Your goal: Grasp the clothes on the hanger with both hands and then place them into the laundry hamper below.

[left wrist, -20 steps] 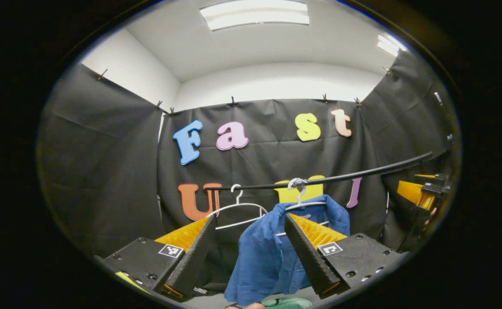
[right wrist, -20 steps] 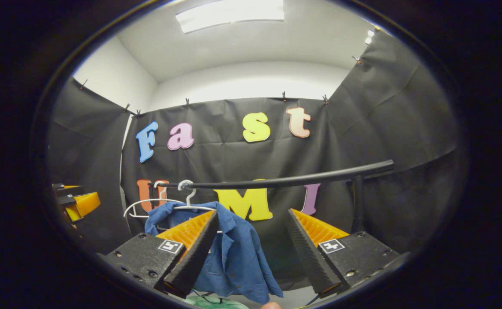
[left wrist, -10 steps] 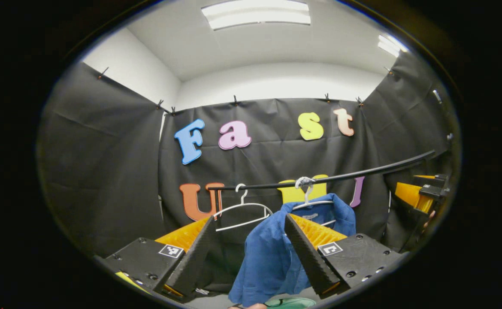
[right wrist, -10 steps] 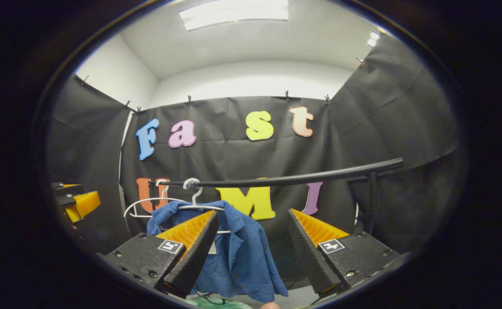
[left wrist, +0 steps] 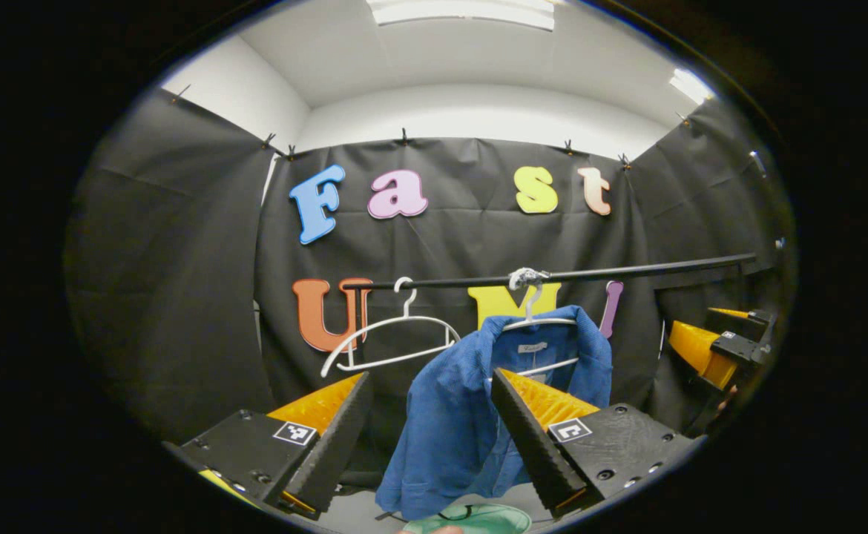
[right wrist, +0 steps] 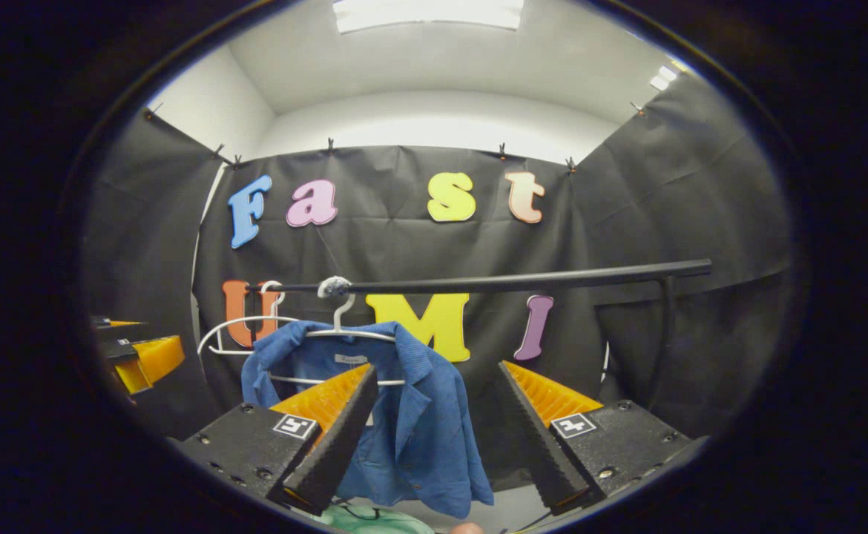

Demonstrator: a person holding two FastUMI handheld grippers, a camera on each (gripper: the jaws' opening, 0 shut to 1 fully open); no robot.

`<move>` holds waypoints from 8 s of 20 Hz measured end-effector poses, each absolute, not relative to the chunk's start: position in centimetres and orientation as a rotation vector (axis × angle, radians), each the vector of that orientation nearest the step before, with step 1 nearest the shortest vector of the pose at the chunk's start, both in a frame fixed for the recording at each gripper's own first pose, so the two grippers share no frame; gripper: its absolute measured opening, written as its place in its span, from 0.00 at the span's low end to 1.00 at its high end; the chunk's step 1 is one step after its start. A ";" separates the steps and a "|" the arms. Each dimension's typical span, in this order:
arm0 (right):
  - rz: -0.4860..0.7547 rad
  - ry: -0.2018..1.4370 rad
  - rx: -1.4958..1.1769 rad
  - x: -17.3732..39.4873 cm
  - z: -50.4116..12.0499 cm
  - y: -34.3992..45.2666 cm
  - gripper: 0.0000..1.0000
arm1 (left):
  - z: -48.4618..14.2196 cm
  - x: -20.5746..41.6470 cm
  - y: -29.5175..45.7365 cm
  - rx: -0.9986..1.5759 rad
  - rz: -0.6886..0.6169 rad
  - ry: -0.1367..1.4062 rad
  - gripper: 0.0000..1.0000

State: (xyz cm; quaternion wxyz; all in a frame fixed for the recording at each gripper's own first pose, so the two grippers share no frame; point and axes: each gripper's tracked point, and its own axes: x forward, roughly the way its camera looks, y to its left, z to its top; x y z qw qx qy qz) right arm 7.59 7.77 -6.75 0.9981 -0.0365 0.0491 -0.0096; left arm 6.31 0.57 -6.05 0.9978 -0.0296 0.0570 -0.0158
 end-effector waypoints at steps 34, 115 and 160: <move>-0.058 0.272 -0.072 28.6 -23.5 7.6 0.43 | -23.3 22.3 -1.2 -0.103 0.243 0.386 0.22; 0.003 0.135 -0.500 28.3 -18.2 -1.4 0.10 | -21.6 25.5 3.8 -0.121 -0.492 0.421 0.10; -0.025 0.230 -0.342 26.4 -23.1 -1.8 0.10 | -23.5 22.9 -6.7 0.105 -0.315 0.249 0.10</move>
